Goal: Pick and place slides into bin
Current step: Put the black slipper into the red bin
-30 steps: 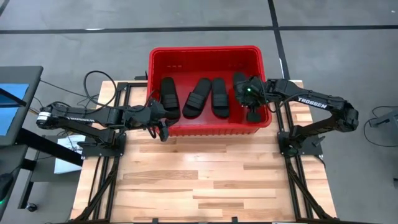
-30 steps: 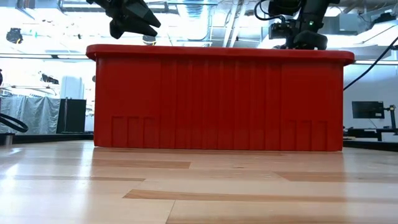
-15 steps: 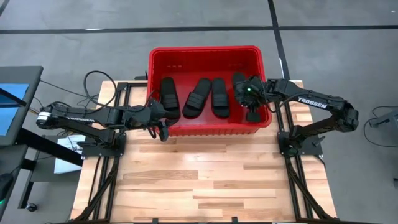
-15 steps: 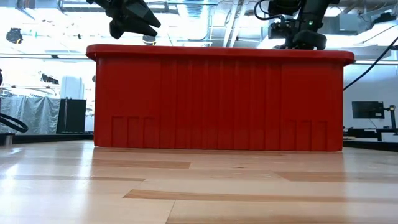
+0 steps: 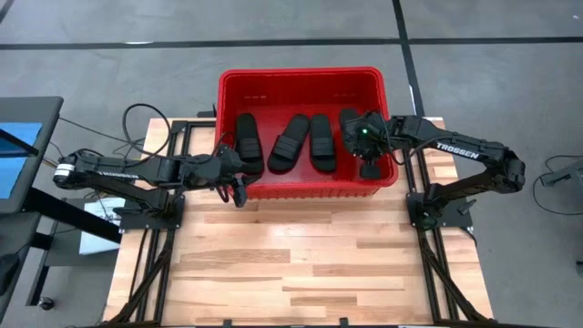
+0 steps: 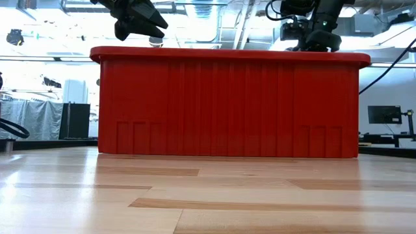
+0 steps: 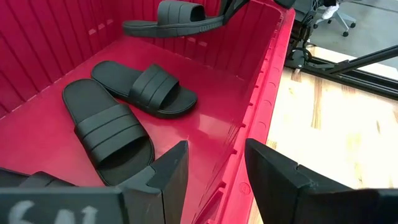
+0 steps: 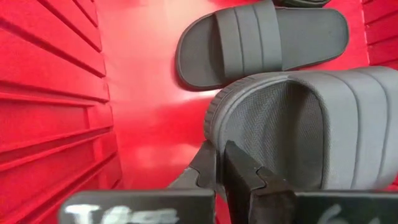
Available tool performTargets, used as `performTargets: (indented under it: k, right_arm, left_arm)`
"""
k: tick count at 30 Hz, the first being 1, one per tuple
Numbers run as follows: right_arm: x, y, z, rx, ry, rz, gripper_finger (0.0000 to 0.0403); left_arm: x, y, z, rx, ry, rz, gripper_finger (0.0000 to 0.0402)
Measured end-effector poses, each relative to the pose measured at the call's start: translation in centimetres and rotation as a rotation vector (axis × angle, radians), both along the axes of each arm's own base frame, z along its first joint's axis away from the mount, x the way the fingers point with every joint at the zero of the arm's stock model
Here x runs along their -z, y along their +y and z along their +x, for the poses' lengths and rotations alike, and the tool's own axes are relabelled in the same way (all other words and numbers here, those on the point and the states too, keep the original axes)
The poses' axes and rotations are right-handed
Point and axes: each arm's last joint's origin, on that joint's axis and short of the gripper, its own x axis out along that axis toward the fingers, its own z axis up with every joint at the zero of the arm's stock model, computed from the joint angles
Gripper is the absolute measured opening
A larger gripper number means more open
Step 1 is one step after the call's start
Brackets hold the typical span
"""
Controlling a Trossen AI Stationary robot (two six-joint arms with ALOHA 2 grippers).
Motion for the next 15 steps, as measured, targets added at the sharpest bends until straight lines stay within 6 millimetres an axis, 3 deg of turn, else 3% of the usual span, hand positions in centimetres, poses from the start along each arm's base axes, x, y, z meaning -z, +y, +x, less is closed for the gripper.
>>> performTargets:
  k: [15]
  right_arm:
    - [0.02, 0.04, -0.07, 0.006, 0.005, 0.009, 0.0]
  left_arm:
    - [0.0, 0.0, 0.0, 0.0, 0.0, 0.0, 0.0148]
